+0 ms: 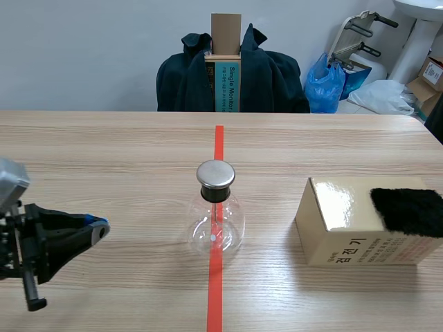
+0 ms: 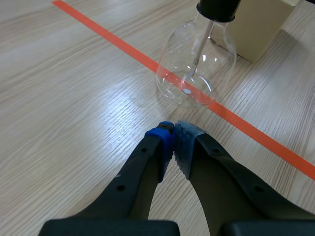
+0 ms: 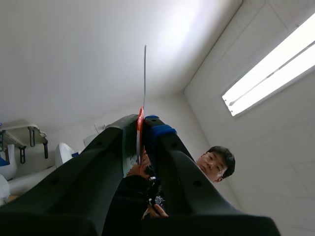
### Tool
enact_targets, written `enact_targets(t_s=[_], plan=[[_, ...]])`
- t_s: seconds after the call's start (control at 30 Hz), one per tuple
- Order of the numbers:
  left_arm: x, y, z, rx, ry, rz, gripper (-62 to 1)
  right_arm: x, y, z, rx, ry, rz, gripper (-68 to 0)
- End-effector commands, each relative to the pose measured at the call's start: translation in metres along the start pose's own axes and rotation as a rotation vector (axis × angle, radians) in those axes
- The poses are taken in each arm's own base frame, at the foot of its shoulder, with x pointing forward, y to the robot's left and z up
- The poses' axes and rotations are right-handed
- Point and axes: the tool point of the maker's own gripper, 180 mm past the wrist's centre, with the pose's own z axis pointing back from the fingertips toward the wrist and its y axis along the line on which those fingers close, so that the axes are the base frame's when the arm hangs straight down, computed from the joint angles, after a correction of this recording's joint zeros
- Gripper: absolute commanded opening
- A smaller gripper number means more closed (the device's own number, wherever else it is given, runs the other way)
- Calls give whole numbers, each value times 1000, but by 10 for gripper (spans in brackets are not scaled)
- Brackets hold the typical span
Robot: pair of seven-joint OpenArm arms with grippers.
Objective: Do the electroscope experiment.
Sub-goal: 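Bring the plate to the electroscope and point at the metal foil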
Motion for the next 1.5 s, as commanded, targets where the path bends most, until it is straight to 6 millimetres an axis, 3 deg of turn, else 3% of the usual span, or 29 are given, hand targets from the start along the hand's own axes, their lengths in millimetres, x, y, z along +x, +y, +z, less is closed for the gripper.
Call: enact_targets(t_s=[0.0,0.13,0.37,0.67,1.03,1.47], plan=[[13,-10,-13,-36,-63,-4,-582,-1,-16,-4,-76,-12,33,-669],[3,-22,-35,-81,-79,18,-582,15,-16,-4,-75,-98,38,-669],[-11,-31,-72,-75,-71,-1,-582,34,3,-2,32,-211,1,-669],[-12,-31,-89,-31,-83,-12,-582,51,15,-30,2,-196,-118,-669],[-11,-21,-90,16,-85,-39,-582,90,94,-26,173,-177,-196,-669],[-11,-21,-90,19,-82,-41,-582,114,158,10,367,-165,-183,-669]])
